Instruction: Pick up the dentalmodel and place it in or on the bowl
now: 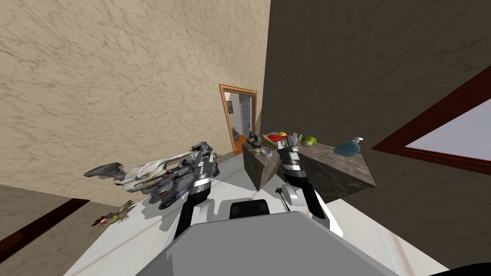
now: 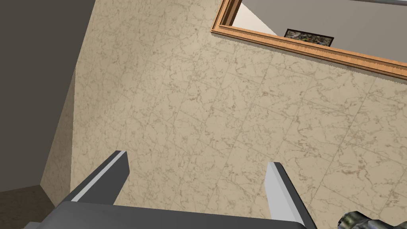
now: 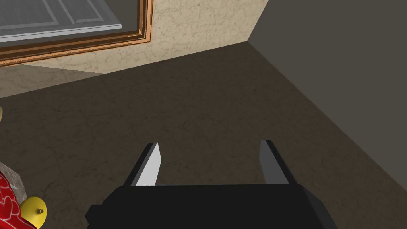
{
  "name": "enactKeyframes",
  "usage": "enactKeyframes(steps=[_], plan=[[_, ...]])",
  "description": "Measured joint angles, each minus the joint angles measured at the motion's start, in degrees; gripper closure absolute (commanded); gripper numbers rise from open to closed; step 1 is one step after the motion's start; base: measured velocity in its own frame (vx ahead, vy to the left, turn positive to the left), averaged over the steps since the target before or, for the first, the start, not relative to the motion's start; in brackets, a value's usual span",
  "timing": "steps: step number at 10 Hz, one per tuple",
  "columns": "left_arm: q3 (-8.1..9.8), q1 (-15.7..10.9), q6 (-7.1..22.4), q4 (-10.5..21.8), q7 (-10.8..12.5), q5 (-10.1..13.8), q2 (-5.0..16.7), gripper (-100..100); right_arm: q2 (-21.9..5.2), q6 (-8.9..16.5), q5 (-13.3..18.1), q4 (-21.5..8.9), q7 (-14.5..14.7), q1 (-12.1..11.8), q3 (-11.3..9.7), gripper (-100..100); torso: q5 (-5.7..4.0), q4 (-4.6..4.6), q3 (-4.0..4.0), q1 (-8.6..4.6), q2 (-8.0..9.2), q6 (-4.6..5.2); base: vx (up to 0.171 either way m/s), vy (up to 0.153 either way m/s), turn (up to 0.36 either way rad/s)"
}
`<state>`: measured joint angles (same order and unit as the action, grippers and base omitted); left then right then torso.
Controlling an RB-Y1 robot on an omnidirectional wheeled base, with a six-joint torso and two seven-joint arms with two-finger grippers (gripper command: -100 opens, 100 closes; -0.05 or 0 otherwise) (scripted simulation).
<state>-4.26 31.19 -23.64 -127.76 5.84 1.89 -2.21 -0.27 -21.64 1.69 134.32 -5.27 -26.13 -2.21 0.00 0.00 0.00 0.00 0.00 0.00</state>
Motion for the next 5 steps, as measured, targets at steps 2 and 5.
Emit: enactKeyframes(steps=[2,5], plan=[[0.00,0.00,0.00,0.00,0.00,0.00,0.00,0,-2.13,0.67,1.82,-1.71,1.88,0.70,0.42,-100,0.03,-0.01,-0.03,0.12,-0.05,-0.01,0.007,0.041,0.044],[0.00,0.00,0.00,0.00,0.00,0.00,0.00,0,-4.47,2.24,4.61,-3.87,4.97,1.58,1.45,-100,0.03,-0.01,-0.02,0.15,-0.04,-0.01,0.009,0.045,0.056]])
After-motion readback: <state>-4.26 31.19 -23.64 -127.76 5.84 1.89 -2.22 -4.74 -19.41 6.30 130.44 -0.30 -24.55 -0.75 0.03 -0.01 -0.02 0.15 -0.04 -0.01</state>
